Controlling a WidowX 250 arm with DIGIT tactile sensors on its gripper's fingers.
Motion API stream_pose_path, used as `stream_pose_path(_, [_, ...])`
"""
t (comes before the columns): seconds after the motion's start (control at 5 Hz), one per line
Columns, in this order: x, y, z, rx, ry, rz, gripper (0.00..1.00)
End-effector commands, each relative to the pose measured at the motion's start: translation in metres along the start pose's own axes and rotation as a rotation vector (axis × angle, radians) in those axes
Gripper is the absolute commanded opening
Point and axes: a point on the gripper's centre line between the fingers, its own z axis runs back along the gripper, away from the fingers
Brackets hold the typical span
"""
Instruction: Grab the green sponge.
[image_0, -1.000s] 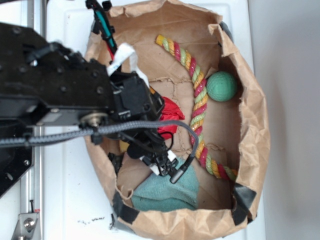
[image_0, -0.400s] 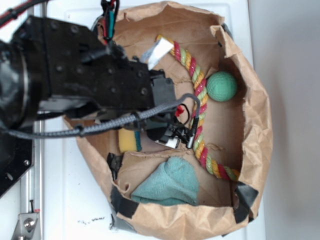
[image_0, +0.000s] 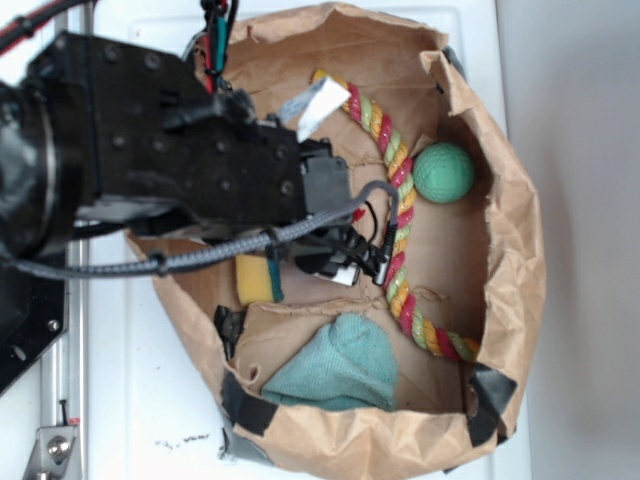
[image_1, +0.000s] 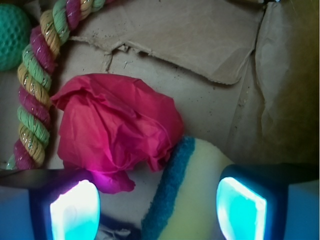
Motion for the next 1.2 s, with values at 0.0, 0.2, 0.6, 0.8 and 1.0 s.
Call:
stream_pose_path(0.0, [-0.009,0.023,-0.009,-0.002,-0.020,-0.079,1.00])
stream_pose_path(0.2, [-0.011,0.026,-0.020,-0.010,-0.022,-0.139,1.00])
stream_pose_path(0.6, [-0.013,0.014,-0.029,-0.015,-0.022,-0.156,1.00])
stream_pose_path(0.8, [-0.013,0.012,-0.040,0.000,-0.018,-0.147,1.00])
stream_pose_path(1.0, [-0.012,0.013,-0.036,-0.032,-0.039,-0.132,0.00])
